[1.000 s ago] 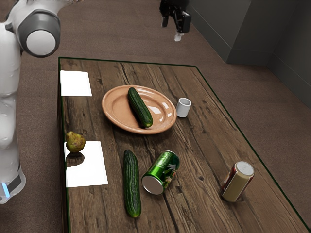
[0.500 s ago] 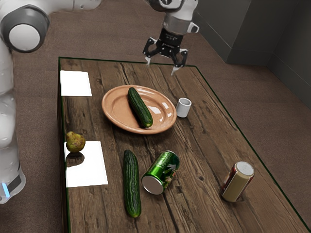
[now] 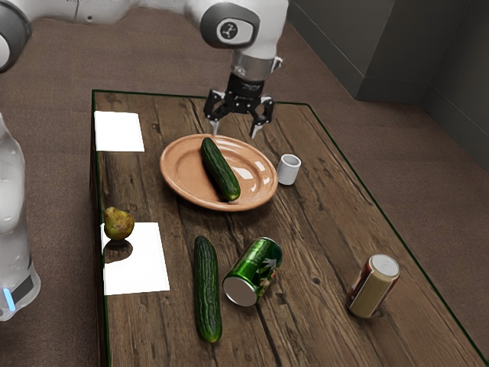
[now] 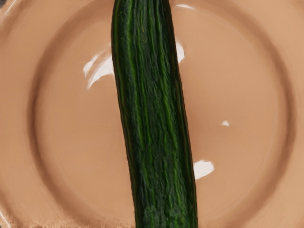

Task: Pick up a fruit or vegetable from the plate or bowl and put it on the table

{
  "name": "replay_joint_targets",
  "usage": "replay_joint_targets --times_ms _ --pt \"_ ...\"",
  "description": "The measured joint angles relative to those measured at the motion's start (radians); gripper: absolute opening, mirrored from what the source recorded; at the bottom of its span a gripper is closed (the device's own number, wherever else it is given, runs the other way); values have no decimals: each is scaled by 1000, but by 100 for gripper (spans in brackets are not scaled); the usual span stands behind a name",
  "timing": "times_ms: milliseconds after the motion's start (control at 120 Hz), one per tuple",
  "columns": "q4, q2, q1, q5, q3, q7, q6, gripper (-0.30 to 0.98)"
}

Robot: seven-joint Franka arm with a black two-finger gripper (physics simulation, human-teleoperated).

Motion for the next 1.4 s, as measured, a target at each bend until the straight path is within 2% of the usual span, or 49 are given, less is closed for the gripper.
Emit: replay_joint_targets --times_ms 275,550,1400 --pt "-157 -63 3 6 -4 -131 112 69" --pt "-227 -77 14 18 2 -206 191 69" --pt "-298 -9 19 25 5 -299 333 69"
